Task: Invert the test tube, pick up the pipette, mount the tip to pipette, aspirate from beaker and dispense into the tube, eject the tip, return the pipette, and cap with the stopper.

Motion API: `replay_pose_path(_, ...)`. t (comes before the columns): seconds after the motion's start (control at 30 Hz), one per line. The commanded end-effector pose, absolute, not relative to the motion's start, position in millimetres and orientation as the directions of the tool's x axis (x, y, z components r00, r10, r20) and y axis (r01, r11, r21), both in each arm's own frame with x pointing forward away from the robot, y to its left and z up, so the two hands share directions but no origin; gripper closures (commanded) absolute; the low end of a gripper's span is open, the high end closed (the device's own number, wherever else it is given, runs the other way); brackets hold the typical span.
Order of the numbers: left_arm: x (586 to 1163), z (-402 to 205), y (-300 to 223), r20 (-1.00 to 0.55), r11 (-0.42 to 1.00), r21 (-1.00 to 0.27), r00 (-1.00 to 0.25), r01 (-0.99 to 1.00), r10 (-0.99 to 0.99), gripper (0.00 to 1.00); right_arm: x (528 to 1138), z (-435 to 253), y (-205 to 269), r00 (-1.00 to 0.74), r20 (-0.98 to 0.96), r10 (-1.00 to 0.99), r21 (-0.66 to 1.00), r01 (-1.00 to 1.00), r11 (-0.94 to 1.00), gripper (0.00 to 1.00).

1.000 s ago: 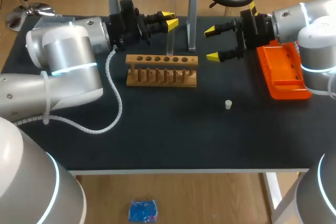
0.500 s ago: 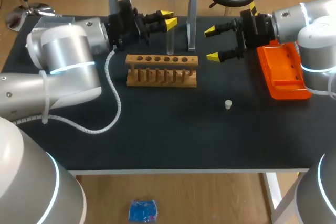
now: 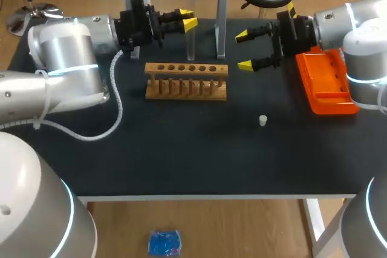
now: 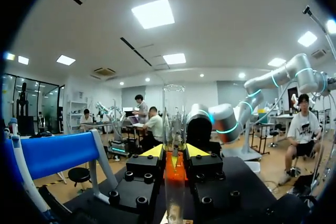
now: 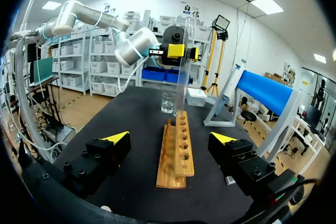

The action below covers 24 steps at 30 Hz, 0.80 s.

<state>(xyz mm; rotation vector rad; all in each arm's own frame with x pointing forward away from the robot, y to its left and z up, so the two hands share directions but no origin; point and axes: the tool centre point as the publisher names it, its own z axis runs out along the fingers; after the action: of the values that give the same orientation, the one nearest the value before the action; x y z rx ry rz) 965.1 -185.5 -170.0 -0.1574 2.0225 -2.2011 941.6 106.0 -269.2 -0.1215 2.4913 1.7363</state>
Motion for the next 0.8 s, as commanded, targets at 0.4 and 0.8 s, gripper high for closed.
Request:
replay_pose_path(0.4, 974.5, -192.5, -196.4, -0.044, -0.079, -0.995, -0.993, 0.053, -0.113, 1.0, 942.0, -269.7, 105.9, -0.991, -0.13, -0.008, 0.93, -0.125, 0.346, 0.0)
replay_pose_path(0.8, 975.2, -201.4, -197.3, -0.05, -0.059, -0.997, -0.992, 0.057, -0.116, 1.0, 942.0, -269.7, 105.9, -0.991, -0.13, -0.008, 0.93, -0.125, 0.346, 0.0)
